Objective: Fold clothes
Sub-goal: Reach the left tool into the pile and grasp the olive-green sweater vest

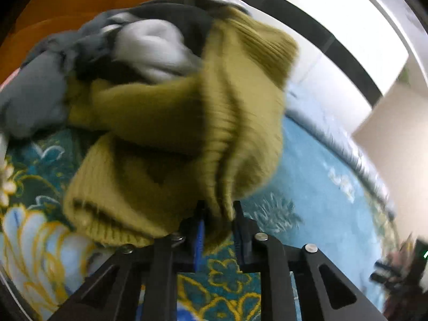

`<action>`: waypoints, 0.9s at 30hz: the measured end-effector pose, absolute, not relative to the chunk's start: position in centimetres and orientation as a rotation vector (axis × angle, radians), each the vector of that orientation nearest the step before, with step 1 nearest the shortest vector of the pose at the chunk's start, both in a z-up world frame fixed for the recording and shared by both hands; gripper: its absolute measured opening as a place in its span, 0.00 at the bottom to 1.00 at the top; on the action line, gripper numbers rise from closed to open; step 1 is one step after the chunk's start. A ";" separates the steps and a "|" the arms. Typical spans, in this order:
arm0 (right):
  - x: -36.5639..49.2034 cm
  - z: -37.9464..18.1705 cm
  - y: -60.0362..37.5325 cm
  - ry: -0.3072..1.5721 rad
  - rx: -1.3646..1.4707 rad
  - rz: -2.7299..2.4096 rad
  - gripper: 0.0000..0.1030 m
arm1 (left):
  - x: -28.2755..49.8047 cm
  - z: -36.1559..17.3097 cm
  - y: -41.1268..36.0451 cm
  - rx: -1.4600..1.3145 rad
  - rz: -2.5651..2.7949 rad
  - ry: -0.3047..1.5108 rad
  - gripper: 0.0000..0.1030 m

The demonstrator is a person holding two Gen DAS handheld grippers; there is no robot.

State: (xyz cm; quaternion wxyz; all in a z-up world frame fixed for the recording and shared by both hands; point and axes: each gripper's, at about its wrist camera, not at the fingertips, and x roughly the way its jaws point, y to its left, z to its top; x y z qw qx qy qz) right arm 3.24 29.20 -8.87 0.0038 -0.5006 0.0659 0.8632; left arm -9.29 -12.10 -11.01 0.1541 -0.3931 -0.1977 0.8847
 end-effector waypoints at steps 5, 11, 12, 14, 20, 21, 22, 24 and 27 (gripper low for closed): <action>3.2 -9.1 29.5 0.218 -1.574 2.693 1.00 | -10.7 -10.5 -11.8 -1.101 2.554 -0.553 0.26; 3.5 -8.9 29.4 0.212 -1.574 2.707 1.00 | -11.3 -9.9 -9.4 -1.123 2.670 -0.406 0.11; 3.6 -8.9 29.4 0.215 -1.574 2.706 1.00 | -11.1 -9.7 -9.3 -1.132 2.683 -0.403 0.08; 3.7 -9.0 29.6 0.222 -1.572 2.704 1.00 | -10.2 -8.5 -9.3 -1.098 2.652 -0.448 0.08; 4.2 -9.1 30.1 0.249 -1.569 2.711 1.00 | -8.0 -2.4 -5.8 -0.936 2.564 -0.394 0.07; 4.3 -9.0 30.1 0.253 -1.567 2.718 1.00 | -7.7 -1.5 -5.7 -0.913 2.527 -0.429 0.07; 4.5 -8.9 30.1 0.256 -1.564 2.727 1.00 | -7.4 -0.7 -5.7 -0.890 2.487 -0.466 0.07; 5.0 -8.7 30.4 0.264 -1.553 2.741 1.00 | -7.4 0.7 -4.7 -0.846 2.442 -0.493 0.07; 5.7 -8.3 31.5 0.293 -1.523 2.734 1.00 | -7.3 3.5 -2.7 -0.781 2.385 -0.480 0.07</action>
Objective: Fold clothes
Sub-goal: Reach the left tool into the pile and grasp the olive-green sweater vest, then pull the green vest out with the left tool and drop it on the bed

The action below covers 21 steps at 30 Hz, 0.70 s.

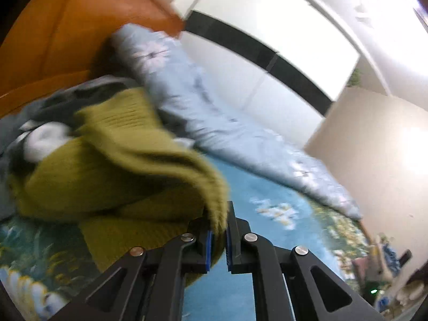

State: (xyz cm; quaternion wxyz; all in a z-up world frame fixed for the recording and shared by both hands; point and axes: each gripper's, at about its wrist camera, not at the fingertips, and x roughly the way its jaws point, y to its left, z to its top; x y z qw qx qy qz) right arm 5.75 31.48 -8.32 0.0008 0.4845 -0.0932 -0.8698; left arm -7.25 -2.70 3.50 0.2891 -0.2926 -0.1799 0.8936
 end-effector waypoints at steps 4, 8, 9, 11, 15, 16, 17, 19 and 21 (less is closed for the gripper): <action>6.7 -7.9 33.6 -0.353 1.514 -2.779 1.00 | -6.3 6.7 0.6 -0.681 2.299 -0.471 0.07; 7.9 -7.7 35.7 -0.427 1.512 -2.814 1.00 | -6.5 9.6 6.0 -0.598 2.138 -0.436 0.07; 8.2 -7.7 36.1 -0.445 1.512 -2.819 1.00 | -7.0 10.3 7.6 -0.589 2.099 -0.420 0.07; 8.8 -7.6 36.9 -0.473 1.512 -2.834 1.00 | -7.2 11.3 11.1 -0.573 2.011 -0.384 0.07; 10.5 -7.1 38.6 -0.509 1.499 -2.880 1.00 | -5.7 11.5 17.4 -0.598 1.798 -0.371 0.07; 11.0 -6.9 39.0 -0.517 1.498 -2.895 1.00 | -5.5 11.3 19.2 -0.612 1.785 -0.340 0.07; 11.5 -6.9 39.5 -0.528 1.501 -2.910 1.00 | -5.2 11.1 21.1 -0.628 1.773 -0.308 0.07; 12.6 -6.8 40.6 -0.552 1.511 -2.940 1.00 | -5.3 9.7 24.7 -0.723 1.731 -0.272 0.08; 13.7 -6.9 41.7 -0.587 1.522 -2.967 1.00 | -5.5 7.5 27.1 -0.812 1.728 -0.234 0.08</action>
